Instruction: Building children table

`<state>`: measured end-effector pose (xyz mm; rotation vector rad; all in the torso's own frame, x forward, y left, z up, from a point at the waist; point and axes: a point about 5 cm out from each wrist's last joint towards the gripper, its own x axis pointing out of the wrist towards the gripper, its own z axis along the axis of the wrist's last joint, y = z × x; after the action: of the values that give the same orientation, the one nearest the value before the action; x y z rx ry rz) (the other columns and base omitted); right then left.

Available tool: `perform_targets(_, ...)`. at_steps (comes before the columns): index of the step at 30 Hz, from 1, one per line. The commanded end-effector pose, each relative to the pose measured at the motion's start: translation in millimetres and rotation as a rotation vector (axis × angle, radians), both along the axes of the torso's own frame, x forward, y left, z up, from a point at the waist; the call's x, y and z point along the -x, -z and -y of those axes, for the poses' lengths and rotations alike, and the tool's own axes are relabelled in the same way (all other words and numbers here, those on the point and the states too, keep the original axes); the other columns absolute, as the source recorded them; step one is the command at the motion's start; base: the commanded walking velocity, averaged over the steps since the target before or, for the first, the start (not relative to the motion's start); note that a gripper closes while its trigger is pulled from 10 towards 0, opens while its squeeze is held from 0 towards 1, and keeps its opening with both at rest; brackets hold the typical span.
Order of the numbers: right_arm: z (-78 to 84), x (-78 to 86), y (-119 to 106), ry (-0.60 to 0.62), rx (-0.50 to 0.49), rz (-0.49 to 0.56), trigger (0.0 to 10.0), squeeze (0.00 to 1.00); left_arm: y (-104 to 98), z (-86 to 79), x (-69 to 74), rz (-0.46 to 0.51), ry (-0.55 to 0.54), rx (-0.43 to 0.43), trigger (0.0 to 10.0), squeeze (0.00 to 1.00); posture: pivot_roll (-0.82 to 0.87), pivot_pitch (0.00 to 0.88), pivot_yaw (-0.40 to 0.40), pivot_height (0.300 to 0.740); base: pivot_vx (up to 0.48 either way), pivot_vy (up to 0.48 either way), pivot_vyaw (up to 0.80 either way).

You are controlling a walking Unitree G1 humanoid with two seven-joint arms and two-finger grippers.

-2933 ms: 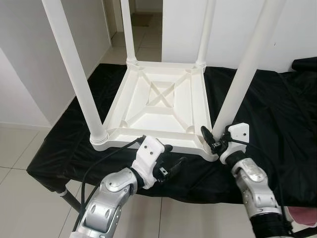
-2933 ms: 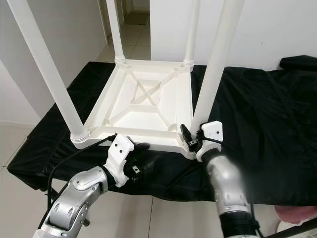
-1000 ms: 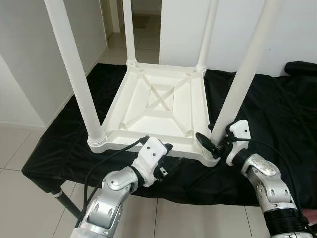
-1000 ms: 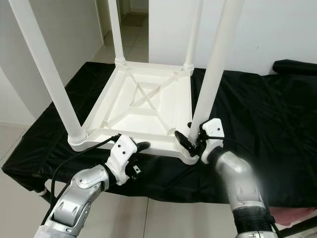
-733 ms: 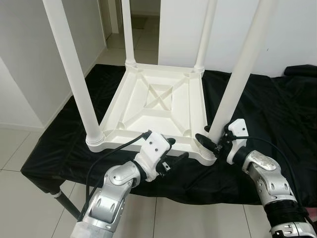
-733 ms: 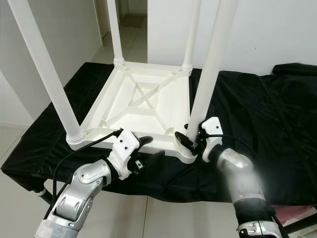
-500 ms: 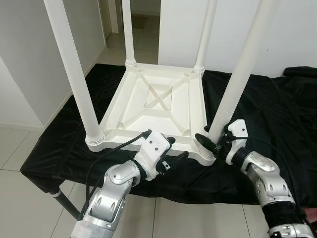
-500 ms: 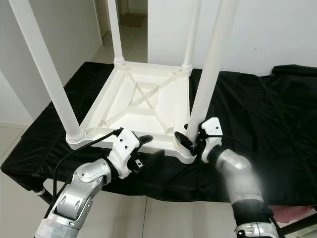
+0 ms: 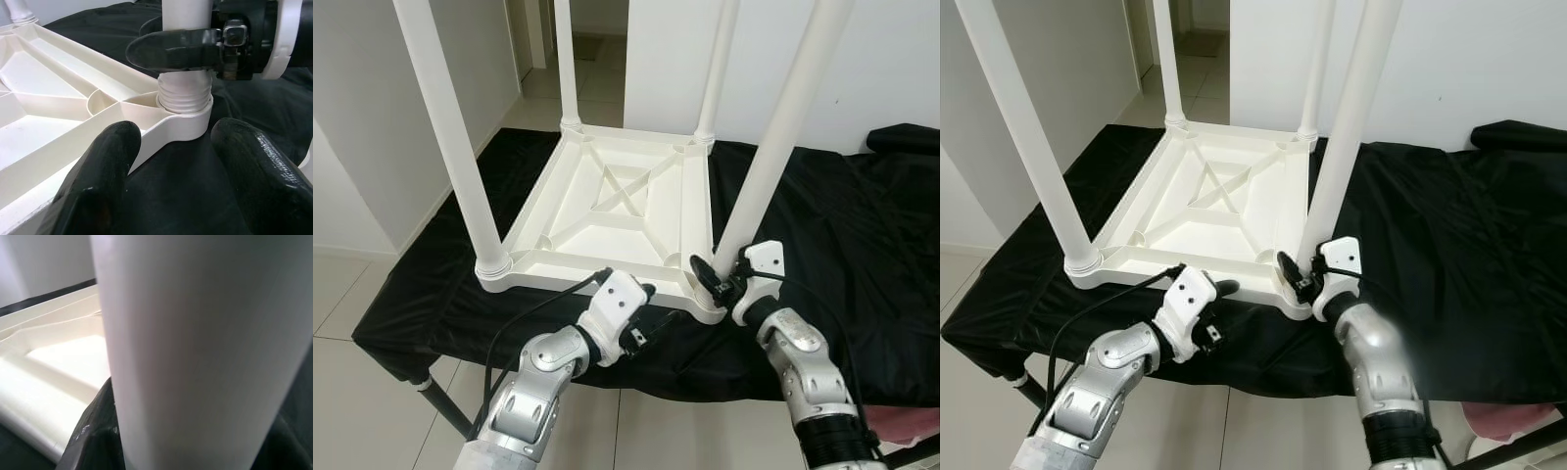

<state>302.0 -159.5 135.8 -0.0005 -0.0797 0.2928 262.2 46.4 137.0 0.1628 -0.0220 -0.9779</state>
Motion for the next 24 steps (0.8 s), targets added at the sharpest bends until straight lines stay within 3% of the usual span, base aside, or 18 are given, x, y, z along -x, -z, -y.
perform_targets(1, -0.2, 2.4, 9.3, 0.104, -0.027, -0.062, 10.0, 0.0, 3.4, -2.6, -6.0, 0.008, -0.111, -0.014, 10.0, 0.0, 0.0, 0.0, 0.02, 0.74, 0.0, 0.0, 0.0)
perform_targets(3, -4.6, 5.5, 11.4, 0.211, -0.035, -0.093, 10.0, 0.0, 4.8, -2.9, -7.7, 0.005, -0.118, -0.022, 10.0, 0.0, 0.0, 0.0, 0.02, 0.74, 0.0, 0.0, 0.0)
perform_targets(6, -7.1, 6.7, 12.9, 0.274, -0.055, -0.105, 10.0, 0.0, 4.6, -3.4, -8.2, 0.007, -0.123, -0.022, 10.0, 0.0, 0.0, 0.0, 0.016, 0.74, 0.0, 0.0, 0.0)
perform_targets(8, -15.2, 9.1, 15.7, 0.423, -0.087, -0.132, 10.0, 0.0, 4.4, -4.1, -8.6, 0.009, -0.129, -0.014, 10.0, 0.0, 0.01, 0.0, 0.013, 0.74, 0.0, 0.0, 0.0)
perform_targets(11, -20.6, 10.1, 17.1, 0.496, -0.099, -0.151, 10.0, 0.0, 4.6, -4.3, -8.6, 0.009, -0.131, -0.009, 10.0, 0.0, 0.01, 0.0, 0.012, 0.74, 0.0, 0.0, 0.0)
perform_targets(15, -29.8, 8.8, 16.4, 0.483, -0.11, -0.161, 10.0, 0.0, 4.7, -3.2, -7.7, 0.008, -0.132, -0.005, 10.0, 0.0, 0.01, 0.0, 0.01, 0.74, 0.0, 0.0, 0.0)
perform_targets(18, -36.5, 9.9, 11.7, 0.407, -0.147, -0.145, 10.0, 0.0, 5.6, -3.1, -6.1, 0.008, -0.126, -0.011, 10.0, 0.0, 0.02, 0.0, 0.007, 0.74, 0.0, 0.0, 0.0)
perform_targets(19, -39.7, 11.8, 9.2, 0.38, -0.164, -0.134, 10.0, 1.0, 5.9, -4.1, -6.1, 0.009, -0.126, -0.014, 10.0, 0.0, 0.02, 0.0, 0.007, 0.74, 0.0, 0.0, 0.0)
perform_targets(24, -41.1, 13.1, 5.8, 0.354, -0.153, -0.112, 10.0, 1.0, 5.8, -6.3, -7.2, 0.009, -0.133, -0.018, 10.0, 0.0, 0.02, 0.001, 0.008, 0.74, 0.0, 0.0, 0.0)
